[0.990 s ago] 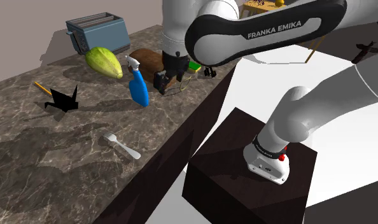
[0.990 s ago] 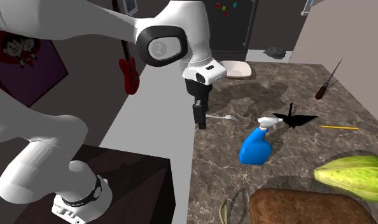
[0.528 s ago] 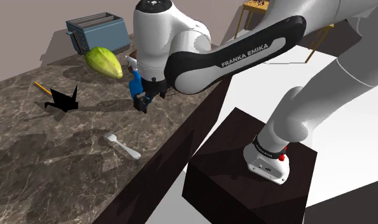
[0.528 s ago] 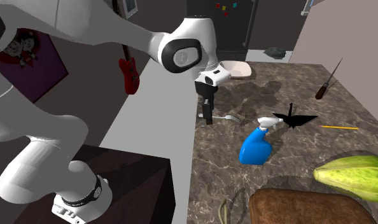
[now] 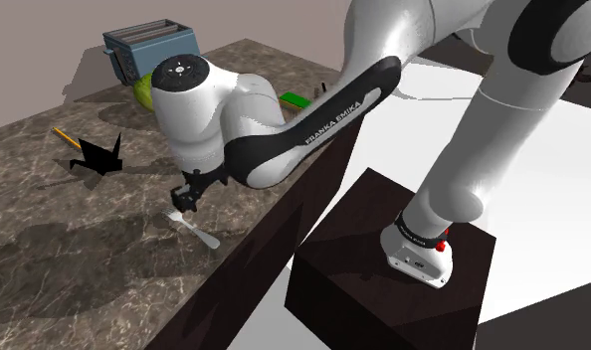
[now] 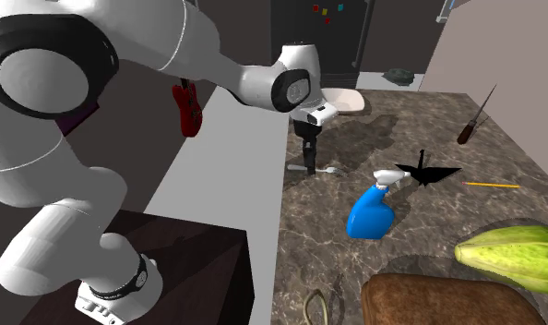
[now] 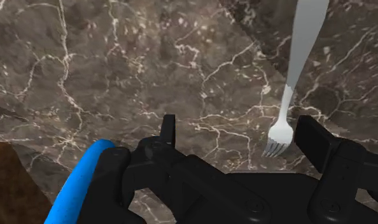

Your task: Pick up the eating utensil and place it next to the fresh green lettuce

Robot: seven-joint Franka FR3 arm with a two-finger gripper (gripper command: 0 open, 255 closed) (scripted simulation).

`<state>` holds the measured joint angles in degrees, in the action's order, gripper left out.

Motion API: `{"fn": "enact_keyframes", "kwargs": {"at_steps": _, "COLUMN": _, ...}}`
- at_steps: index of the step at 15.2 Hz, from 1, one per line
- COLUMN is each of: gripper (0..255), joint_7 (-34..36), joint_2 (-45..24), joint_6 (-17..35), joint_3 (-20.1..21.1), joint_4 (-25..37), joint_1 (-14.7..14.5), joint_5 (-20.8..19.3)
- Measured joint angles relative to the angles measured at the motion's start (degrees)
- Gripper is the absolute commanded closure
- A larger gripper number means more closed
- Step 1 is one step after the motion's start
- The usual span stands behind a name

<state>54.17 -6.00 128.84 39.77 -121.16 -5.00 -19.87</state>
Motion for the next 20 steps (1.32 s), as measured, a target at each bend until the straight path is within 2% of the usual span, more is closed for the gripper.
{"fn": "enact_keyframes", "kwargs": {"at_steps": 6, "gripper": 0, "joint_7": 10.21, "joint_2": -14.80, "joint_6": -1.89, "joint_3": -2.03, "joint_4": 10.65, "joint_1": -7.20, "joint_5": -11.95}}
{"fn": "enact_keyframes", "kwargs": {"at_steps": 14, "gripper": 0, "joint_7": 13.04, "joint_2": -19.68, "joint_6": 0.99, "joint_3": -4.39, "joint_4": 11.36, "joint_1": -8.98, "joint_5": -16.28}}
{"fn": "enact_keyframes", "kwargs": {"at_steps": 20, "gripper": 0, "joint_7": 13.34, "joint_2": -20.21, "joint_6": 1.40, "joint_3": -4.69, "joint_4": 11.37, "joint_1": -9.14, "joint_5": -16.77}}
